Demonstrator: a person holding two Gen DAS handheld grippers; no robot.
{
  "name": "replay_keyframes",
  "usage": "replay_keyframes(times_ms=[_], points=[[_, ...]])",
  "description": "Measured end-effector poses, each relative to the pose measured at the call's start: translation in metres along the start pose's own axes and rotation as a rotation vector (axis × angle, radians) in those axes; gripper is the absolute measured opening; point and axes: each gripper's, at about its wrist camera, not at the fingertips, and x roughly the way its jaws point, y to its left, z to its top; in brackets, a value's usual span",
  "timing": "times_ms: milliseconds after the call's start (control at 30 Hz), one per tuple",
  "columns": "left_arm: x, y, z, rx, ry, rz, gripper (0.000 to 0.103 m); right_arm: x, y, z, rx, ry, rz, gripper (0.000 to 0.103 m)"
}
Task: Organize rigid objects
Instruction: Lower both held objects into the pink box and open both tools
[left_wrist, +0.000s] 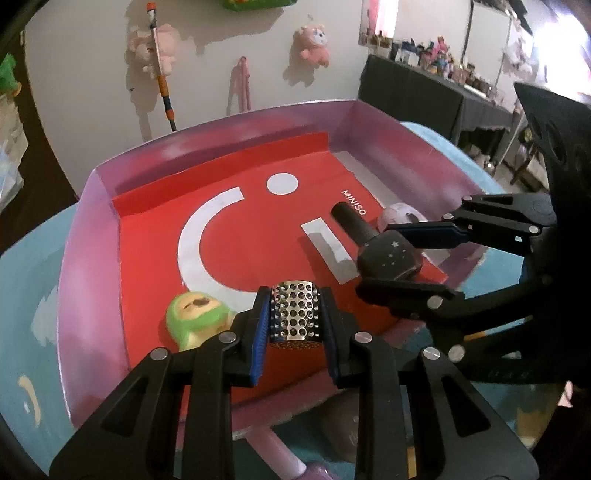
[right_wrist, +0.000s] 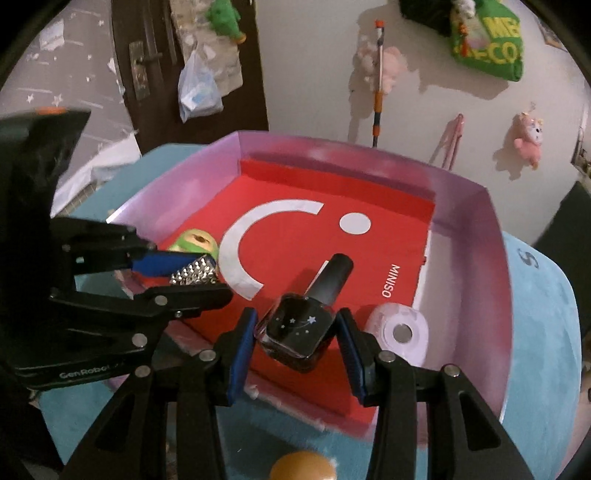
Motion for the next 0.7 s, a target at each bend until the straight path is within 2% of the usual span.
replay_keyframes(times_ms=[233, 400, 700], points=[[0.018, -0.002, 0.005, 0.030, 0.048, 0.000, 0.024, 0.013, -0.003, 0.001, -0.035, 0.043, 0.018, 0.046], [0.025, -0.002, 0.003, 0.029, 0.079, -0.026, 0.024, 0.017, -0.002, 0.000, -0.066, 0.062, 0.016, 0.046], [0.031, -0.001, 0.003, 0.036, 0.089, -0.035, 0.024, 0.023, -0.005, -0.001, -0.069, 0.084, 0.034, 0.046]])
